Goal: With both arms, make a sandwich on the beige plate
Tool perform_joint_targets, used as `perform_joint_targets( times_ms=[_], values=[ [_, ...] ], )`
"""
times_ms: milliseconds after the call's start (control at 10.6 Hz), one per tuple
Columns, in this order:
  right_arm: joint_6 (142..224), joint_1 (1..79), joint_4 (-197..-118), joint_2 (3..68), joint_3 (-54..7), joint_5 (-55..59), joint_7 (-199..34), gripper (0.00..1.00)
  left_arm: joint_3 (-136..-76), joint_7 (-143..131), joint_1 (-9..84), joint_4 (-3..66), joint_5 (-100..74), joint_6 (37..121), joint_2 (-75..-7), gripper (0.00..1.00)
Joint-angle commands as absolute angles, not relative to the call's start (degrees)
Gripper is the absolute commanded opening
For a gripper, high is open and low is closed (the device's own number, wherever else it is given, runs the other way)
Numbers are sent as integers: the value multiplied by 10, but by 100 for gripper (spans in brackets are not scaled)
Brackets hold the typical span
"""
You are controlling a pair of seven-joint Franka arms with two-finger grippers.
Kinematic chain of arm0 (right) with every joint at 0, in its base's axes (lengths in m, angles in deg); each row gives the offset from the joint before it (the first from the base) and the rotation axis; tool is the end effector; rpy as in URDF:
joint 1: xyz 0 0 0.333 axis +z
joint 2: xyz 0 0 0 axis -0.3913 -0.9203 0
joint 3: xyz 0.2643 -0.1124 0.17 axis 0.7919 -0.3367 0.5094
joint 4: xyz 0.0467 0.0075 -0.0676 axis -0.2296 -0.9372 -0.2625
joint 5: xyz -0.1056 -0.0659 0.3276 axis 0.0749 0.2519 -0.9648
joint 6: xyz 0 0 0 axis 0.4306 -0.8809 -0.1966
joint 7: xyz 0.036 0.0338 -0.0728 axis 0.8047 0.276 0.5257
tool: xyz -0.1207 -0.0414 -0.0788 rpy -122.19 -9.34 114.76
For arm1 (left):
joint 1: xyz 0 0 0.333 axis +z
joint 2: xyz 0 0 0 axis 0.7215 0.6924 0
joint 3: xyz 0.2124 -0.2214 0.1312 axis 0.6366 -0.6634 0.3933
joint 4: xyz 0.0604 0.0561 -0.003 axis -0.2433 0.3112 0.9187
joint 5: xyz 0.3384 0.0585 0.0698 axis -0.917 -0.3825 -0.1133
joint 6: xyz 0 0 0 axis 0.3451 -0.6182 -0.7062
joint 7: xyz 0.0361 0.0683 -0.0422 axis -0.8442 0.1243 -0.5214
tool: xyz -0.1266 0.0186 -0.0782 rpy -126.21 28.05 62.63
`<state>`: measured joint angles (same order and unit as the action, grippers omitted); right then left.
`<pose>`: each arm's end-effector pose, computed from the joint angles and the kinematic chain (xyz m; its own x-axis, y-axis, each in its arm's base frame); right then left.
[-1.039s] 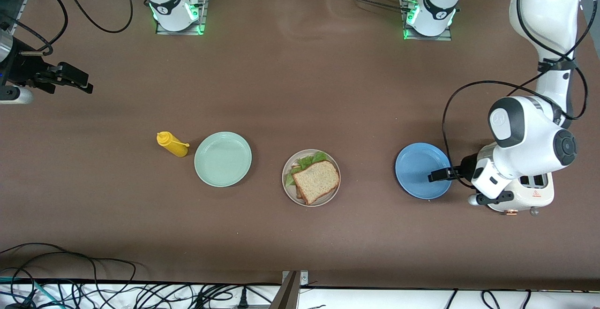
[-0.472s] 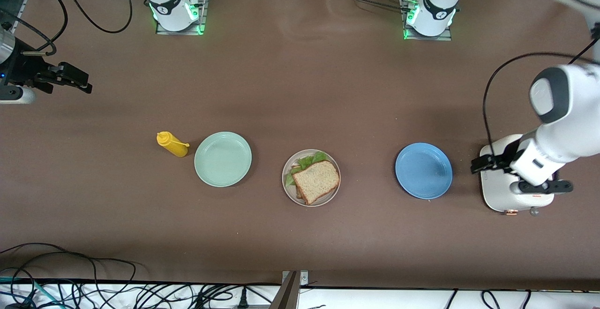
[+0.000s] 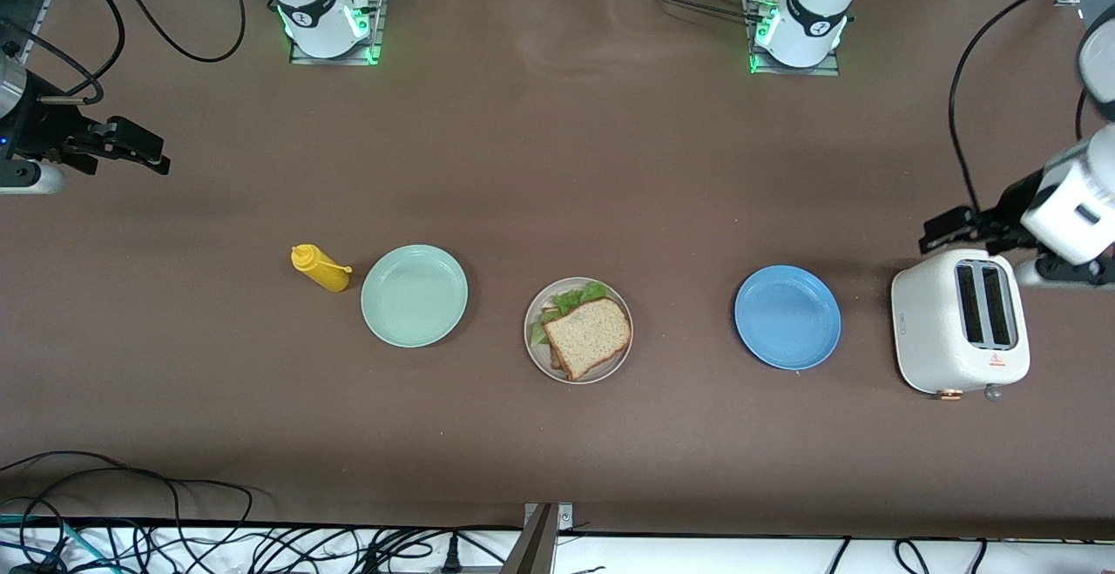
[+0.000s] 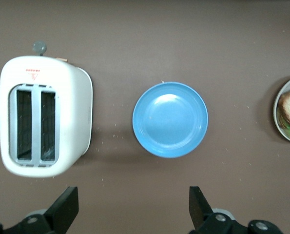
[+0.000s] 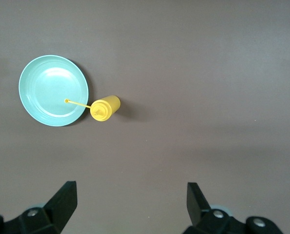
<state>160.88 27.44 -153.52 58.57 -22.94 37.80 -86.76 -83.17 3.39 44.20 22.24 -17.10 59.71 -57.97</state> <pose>0.5157 -0.0039 0.5619 0.9991 0.0007 -0.0416 -0.0001 -0.9998 -0.0184 0.5673 0.0100 0.5264 0.9998 0.0099 -0.0170 0.0112 -0.9969 0.0785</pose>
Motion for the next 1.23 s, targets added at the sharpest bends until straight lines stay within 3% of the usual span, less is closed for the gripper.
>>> perform_joint_targets(
  times_ms=[0, 378, 1133],
  values=[
    [1601, 271, -1520, 581, -229, 386, -867, 100, -832, 44, 435, 231, -185, 543, -627, 100],
    [1595, 272, -1512, 581, -231, 394, -873, 100, -833, 77, 428, 171, -209, 452, -643, 100],
    [1585, 277, -1495, 576, -244, 392, -870, 100, -840, 98, 409, 187, -230, 455, -669, 100]
  ],
)
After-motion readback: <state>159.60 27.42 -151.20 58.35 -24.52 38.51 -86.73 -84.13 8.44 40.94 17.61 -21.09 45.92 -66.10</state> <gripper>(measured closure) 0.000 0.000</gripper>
